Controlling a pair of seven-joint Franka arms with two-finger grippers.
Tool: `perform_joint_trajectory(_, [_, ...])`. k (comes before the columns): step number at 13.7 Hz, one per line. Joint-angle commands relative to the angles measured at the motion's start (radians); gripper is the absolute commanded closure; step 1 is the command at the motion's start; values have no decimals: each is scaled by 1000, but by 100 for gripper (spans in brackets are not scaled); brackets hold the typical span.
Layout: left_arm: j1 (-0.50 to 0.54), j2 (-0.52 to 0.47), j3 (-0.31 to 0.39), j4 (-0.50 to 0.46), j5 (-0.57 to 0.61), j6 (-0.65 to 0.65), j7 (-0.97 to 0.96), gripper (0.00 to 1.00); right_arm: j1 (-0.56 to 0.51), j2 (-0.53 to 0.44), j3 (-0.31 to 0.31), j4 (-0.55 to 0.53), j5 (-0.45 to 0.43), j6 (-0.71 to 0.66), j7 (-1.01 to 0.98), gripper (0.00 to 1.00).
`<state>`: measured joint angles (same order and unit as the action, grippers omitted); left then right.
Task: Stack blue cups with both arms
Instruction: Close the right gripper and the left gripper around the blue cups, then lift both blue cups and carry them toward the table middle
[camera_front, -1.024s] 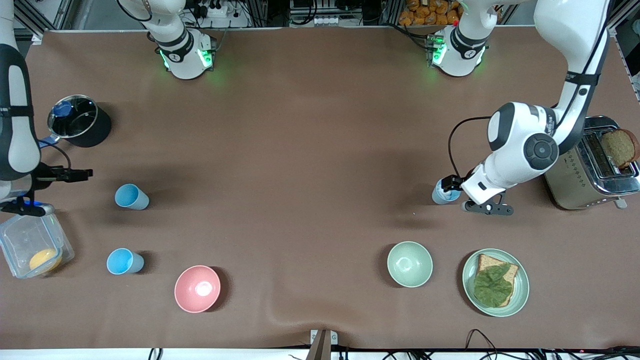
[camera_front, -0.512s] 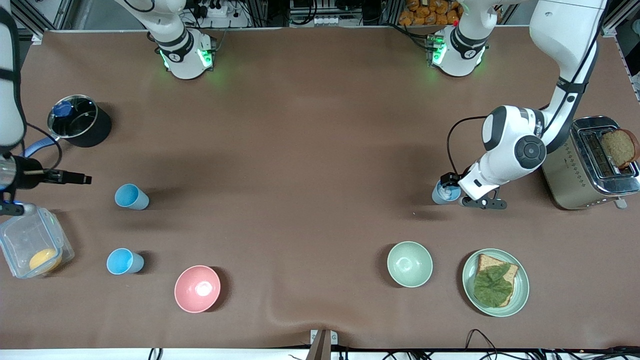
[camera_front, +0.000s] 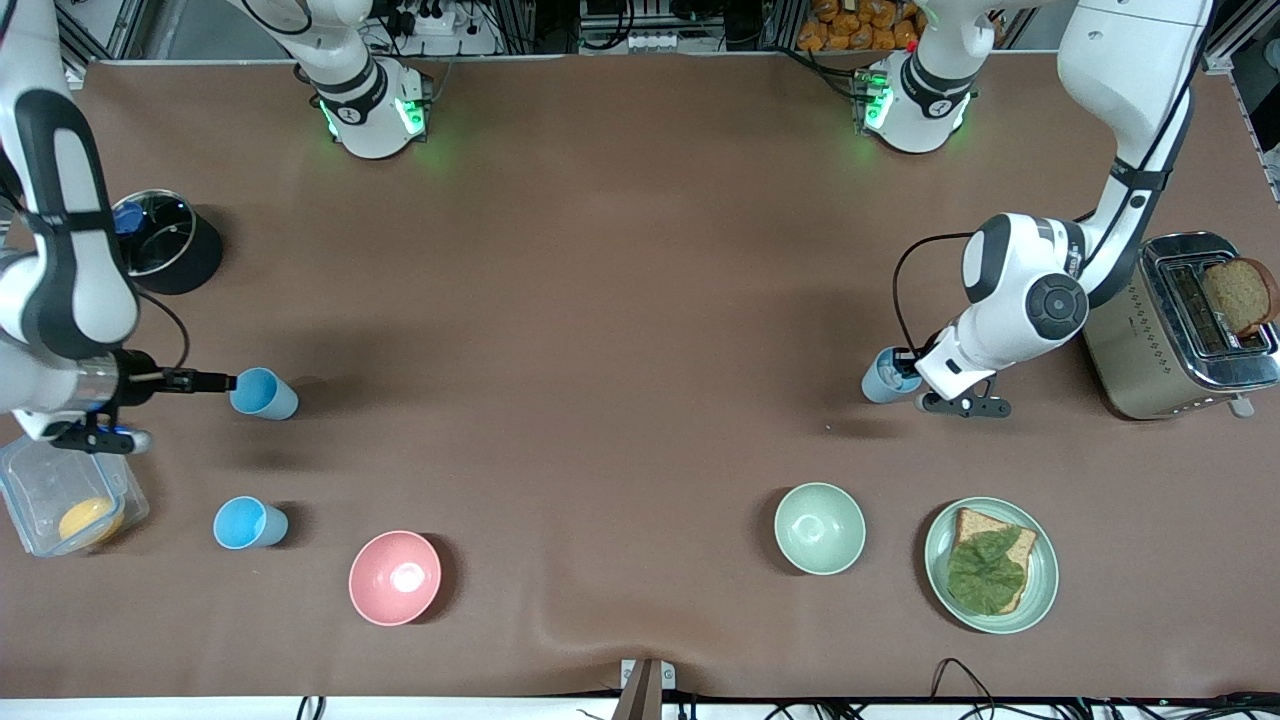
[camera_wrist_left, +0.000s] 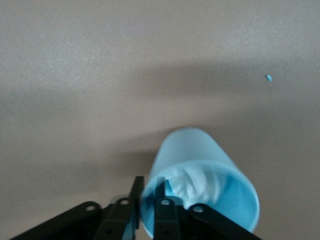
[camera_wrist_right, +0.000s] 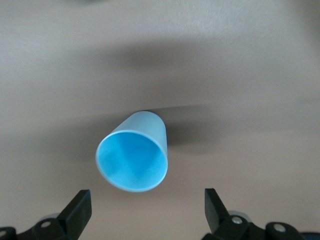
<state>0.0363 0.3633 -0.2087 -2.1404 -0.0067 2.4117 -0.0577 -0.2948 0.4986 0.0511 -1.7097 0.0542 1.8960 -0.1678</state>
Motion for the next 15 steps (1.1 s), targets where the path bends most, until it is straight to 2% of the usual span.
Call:
perform_joint_trajectory(1, [-9,-1,-11,34,13,1,-17,100,-4,24,6,-13,-10,24,-12,0])
perform_joint_trajectory(4, [-68,0,-64,98,10,-12,-169,100,-1,32,6,-92,-11,153,-12,0])
perform_joint_trajectory(7, [-212,37,-84,170,8,-20,-437,100,-20,93,7,-110,-10,191,-7,0])
perform_joint_trajectory(8, [-264,63,-84,203,8,-20,-524,100,-24,95,7,-113,-10,199,-7,42])
perform_joint_trajectory(9, [-306,89,-84,236,8,-20,-609,100,-24,94,7,-114,-8,199,-7,92])
perform_joint_trajectory(10, [-347,115,-84,267,8,-20,-678,100,-24,93,7,-114,-4,199,-6,100])
perform_joint_trajectory(15, [-542,253,-83,428,7,-40,-976,100,-20,43,7,-131,1,178,1,100])
